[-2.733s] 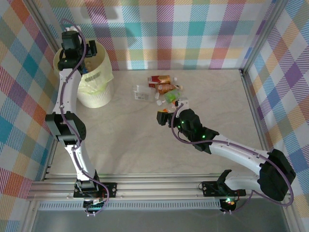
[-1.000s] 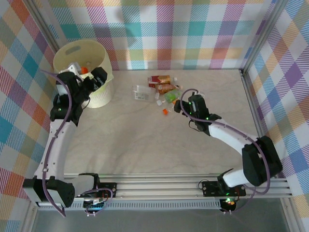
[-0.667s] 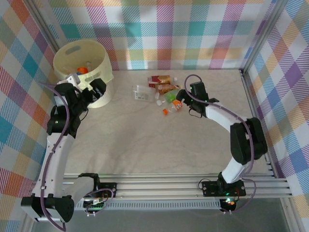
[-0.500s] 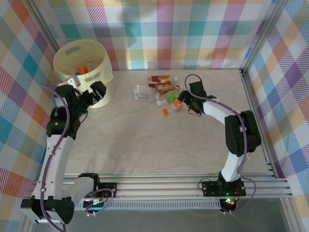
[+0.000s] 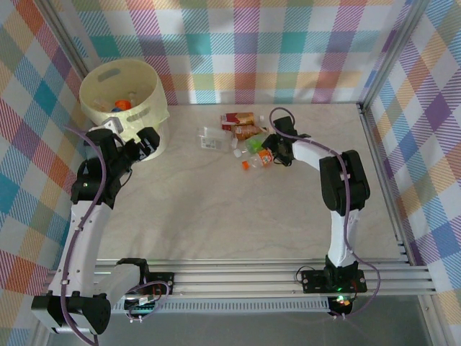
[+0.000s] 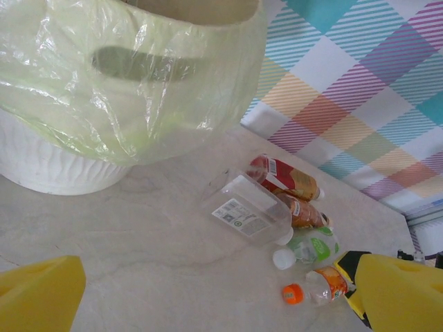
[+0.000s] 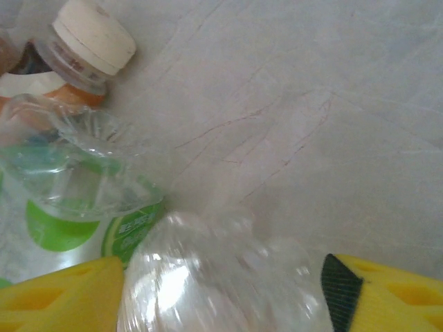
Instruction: Put the plastic bottles in the bin
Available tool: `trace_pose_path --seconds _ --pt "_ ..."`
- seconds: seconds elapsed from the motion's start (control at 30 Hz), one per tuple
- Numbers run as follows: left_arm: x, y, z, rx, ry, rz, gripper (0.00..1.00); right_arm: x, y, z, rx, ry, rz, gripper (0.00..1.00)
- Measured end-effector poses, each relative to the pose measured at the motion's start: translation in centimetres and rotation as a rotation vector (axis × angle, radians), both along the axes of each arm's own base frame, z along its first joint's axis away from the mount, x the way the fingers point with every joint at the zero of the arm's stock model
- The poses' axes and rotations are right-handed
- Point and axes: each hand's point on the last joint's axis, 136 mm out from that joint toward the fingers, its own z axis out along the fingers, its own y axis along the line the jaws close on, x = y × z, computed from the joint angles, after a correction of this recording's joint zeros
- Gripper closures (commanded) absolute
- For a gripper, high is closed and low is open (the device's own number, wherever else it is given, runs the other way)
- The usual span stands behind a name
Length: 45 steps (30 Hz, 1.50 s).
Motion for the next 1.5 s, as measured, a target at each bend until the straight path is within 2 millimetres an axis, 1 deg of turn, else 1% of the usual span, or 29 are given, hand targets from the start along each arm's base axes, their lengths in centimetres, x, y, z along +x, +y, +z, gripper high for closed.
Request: trace_pose_path --seconds 0.17,0.27,0.37,0.6,0.7,0.8,0.97,1.03,1.1,1.2,1.33,1.43,1.5 --pt "0.0 0.0 -0.1 -0.001 0.002 -0.002 0.0 0.3 0.1 -0.2 0.015 -0.021 -0.011 0.36" --pt "0.0 -0.3 0.0 -0.007 0.001 -0.016 0.0 0.3 0.1 -0.4 0.026 -0.043 -0.015 0.43" --pt "-0.1 -0.9 -0.2 -0.022 0.003 -0.05 0.0 -0.2 0.0 -0.3 0.04 -0.068 -0.011 0.48" --pt "-0.1 -3.3 -1.4 -0.093 0.006 -0.171 0.0 -2.6 -0.1 -0.1 0.044 -0.087 0.053 0.54" --pt "0.1 -4.7 -2.4 -0.147 0.007 -0.229 0.0 -3.6 0.0 0.4 0.051 -0.105 0.098 0.55" --pt "0.2 -6.6 -3.7 -0.183 0.029 -0.293 0.0 -4.6 0.3 1.1 0.061 -0.13 0.143 0.55" --pt "0.1 -10.1 -4.9 -0.211 0.054 -0.411 0.0 -6.7 0.5 2.6 0.062 -0.196 0.206 0.55" --pt "0.3 -11.7 -5.5 -0.221 0.066 -0.463 0.0 -7.8 1.0 3.5 0.058 -0.231 0.242 0.55" --pt "0.6 -13.3 -6.5 -0.228 0.091 -0.512 0.0 -8.7 1.7 4.6 0.06 -0.27 0.282 0.55" --pt "0.7 -15.7 -8.3 -0.239 0.139 -0.584 0.0 -9.7 3.0 6.6 0.073 -0.337 0.342 0.55" --pt "0.2 -19.0 -10.8 -0.252 0.204 -0.691 0.0 -11.1 4.9 9.7 0.125 -0.436 0.413 0.55" --pt "-0.3 -21.0 -12.0 -0.263 0.236 -0.761 0.0 -12.0 6.0 11.6 0.17 -0.495 0.457 0.55" --pt "-0.7 -22.1 -12.3 -0.267 0.246 -0.806 0.0 -12.5 6.8 12.7 0.196 -0.527 0.485 0.55"
